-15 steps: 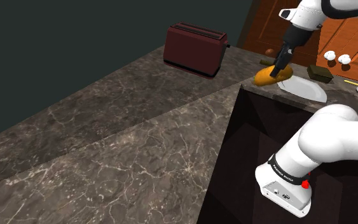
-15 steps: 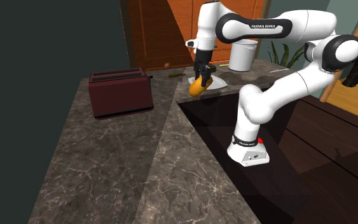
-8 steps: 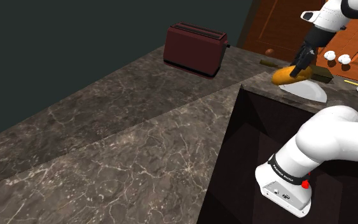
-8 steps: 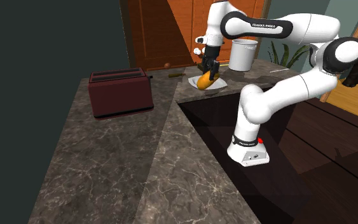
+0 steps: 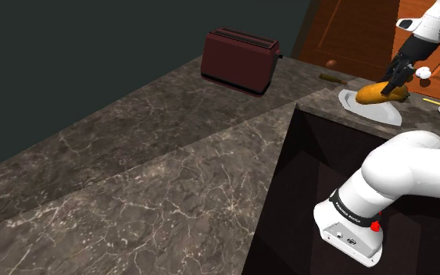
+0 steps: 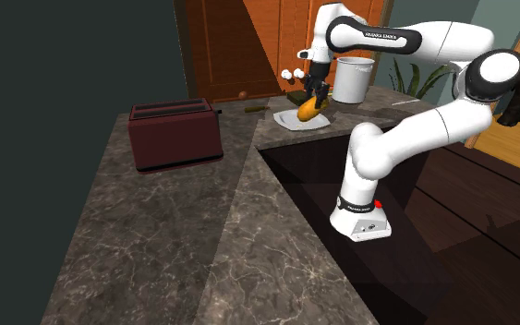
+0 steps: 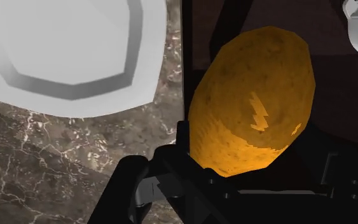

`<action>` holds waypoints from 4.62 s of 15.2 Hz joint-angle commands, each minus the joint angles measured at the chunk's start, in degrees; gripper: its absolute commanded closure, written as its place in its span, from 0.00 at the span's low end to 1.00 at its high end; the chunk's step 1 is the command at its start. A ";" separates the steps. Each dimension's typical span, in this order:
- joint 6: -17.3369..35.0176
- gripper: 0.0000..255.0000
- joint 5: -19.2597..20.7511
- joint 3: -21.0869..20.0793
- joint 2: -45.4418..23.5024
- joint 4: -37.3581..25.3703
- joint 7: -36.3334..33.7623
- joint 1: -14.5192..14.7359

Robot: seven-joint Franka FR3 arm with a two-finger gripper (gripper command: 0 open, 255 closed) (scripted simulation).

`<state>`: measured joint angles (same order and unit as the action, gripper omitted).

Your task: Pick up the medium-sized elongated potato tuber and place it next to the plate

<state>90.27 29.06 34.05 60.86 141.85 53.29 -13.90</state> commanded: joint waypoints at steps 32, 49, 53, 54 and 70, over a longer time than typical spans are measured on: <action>-5.51 1.00 17.28 58.20 -12.29 -66.51 42.13 39.85; 2.90 1.00 21.24 61.74 -7.44 -59.03 40.74 38.32; 5.08 1.00 22.24 62.53 -6.41 -56.74 40.09 37.67; 5.61 1.00 22.51 62.75 -6.14 -56.21 39.93 37.54; 7.10 0.00 23.26 63.36 -5.43 -54.72 39.14 37.50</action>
<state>97.61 52.32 96.92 55.13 87.02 92.40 23.54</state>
